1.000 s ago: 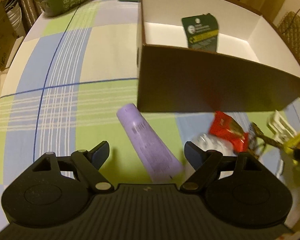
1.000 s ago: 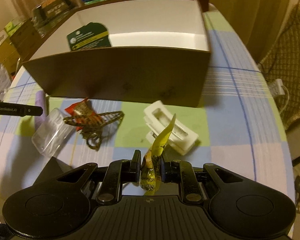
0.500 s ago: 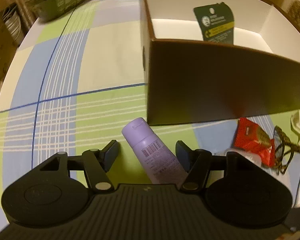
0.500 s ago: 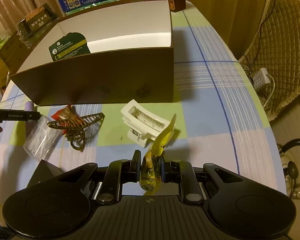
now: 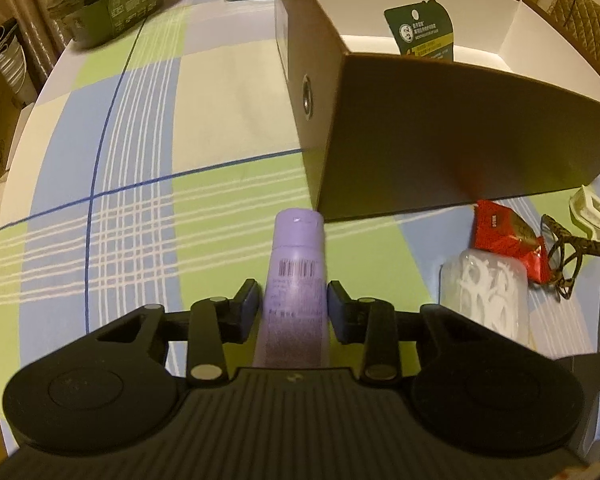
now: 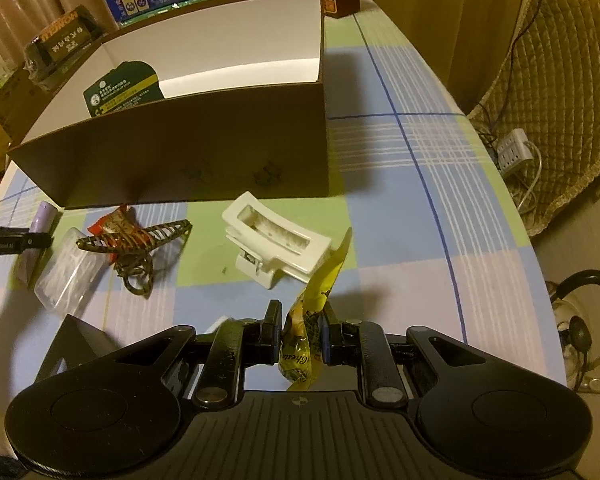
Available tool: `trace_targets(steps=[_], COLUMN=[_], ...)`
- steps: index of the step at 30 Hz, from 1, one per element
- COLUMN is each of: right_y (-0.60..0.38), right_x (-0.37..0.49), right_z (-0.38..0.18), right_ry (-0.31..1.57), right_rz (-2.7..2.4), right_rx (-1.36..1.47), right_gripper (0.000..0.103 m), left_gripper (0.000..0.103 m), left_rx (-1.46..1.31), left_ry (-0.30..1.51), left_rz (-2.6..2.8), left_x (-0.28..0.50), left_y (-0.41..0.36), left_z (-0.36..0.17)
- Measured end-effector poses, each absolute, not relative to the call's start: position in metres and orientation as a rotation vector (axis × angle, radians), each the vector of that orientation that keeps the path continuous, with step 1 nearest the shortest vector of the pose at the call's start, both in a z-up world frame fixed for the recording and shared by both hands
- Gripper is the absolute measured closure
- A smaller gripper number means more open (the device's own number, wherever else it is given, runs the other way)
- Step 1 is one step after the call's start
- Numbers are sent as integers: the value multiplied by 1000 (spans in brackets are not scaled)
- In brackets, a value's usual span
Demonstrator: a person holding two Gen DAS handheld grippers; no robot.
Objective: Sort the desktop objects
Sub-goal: 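Lift and carry the purple tube and yellow bag over the brown box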
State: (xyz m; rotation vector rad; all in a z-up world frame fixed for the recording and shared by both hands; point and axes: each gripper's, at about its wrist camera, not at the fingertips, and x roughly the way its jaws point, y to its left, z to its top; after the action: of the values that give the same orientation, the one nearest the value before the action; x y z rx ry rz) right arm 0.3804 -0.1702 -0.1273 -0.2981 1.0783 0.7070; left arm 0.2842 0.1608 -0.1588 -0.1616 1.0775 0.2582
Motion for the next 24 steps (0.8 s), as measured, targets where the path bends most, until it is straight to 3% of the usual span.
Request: trace_targets(steps=[15, 24], right_y=[-184, -178], right_x=[375, 371], right_z=[-129, -118], right_ry=[1075, 1035], right_rz=[689, 728], right_rx=[-301, -312], right_gripper=[87, 87], left_gripper=[75, 75], left_rx=[-172, -213], left_ry=[1087, 980], left_rz=[246, 267], left_x=[262, 229], left_y=[148, 143], left_z=[-154, -113])
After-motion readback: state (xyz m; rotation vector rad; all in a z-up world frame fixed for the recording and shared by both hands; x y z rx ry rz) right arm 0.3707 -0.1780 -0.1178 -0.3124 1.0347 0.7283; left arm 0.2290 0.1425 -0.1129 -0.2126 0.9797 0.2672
